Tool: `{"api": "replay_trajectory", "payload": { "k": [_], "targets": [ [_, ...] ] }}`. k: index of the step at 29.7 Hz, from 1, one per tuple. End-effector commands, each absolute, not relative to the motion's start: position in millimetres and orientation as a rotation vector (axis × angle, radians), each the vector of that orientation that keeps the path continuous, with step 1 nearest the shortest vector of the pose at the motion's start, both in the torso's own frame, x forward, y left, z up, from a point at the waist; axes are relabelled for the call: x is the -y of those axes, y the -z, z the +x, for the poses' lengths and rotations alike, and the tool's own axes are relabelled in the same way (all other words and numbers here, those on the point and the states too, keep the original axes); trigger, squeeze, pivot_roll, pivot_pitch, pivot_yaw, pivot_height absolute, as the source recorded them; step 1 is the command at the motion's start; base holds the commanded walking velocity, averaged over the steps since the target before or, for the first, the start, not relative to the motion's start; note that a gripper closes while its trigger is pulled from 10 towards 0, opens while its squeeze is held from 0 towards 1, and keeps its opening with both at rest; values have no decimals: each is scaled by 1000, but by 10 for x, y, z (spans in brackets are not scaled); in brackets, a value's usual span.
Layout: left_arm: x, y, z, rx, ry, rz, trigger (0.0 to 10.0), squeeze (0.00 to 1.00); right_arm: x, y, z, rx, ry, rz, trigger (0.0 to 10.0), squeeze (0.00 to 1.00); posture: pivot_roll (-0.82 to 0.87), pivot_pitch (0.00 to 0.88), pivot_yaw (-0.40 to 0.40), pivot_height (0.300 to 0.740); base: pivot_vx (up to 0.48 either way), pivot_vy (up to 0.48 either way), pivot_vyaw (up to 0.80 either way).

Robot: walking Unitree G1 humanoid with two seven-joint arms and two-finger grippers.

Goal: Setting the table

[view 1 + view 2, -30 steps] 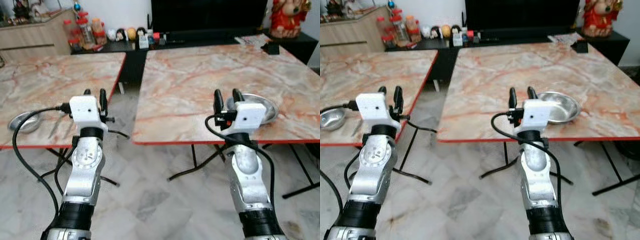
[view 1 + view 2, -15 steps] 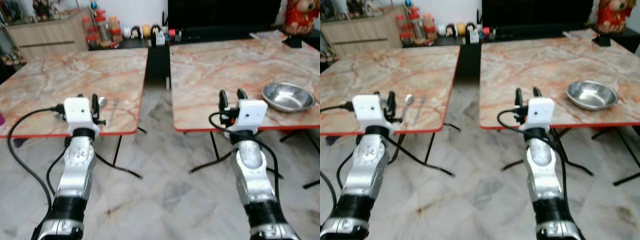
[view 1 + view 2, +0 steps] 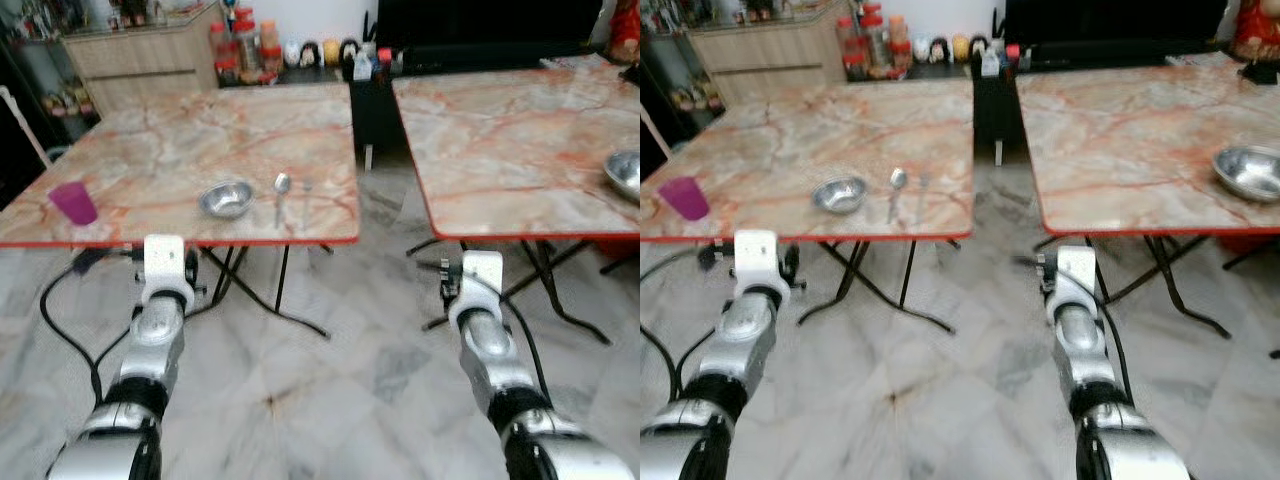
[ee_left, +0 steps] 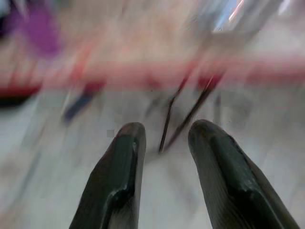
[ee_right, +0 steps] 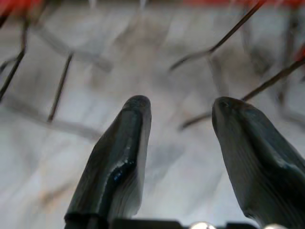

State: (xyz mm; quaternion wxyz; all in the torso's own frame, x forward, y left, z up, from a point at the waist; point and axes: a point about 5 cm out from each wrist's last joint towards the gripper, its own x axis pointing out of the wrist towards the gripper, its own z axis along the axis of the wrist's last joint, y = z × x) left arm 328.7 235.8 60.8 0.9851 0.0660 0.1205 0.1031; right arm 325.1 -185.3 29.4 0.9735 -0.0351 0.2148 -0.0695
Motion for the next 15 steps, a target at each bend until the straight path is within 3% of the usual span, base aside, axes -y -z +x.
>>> {"api": "replay_trajectory", "payload": {
  "k": [1, 9, 15],
  "targets": [
    [-2332, -482, 3236, -310, -204, 127, 10000, 0, 1882, -206, 3192, -495, 141, -82, 10000, 0, -40, 0, 46, 740, 0, 0, 0],
    [-2130, 89, 2851, -592, -143, 79, 10000, 0, 1801, 264, 2767, -760, 138, 10, 10000, 0, -31, 0, 52, 740, 0, 0, 0],
    [-2052, 236, 2718, -670, -124, 83, 10000, 0, 1754, 437, 2564, -894, 51, -103, 10000, 0, -49, 0, 58, 740, 0, 0, 0]
  ]
}}
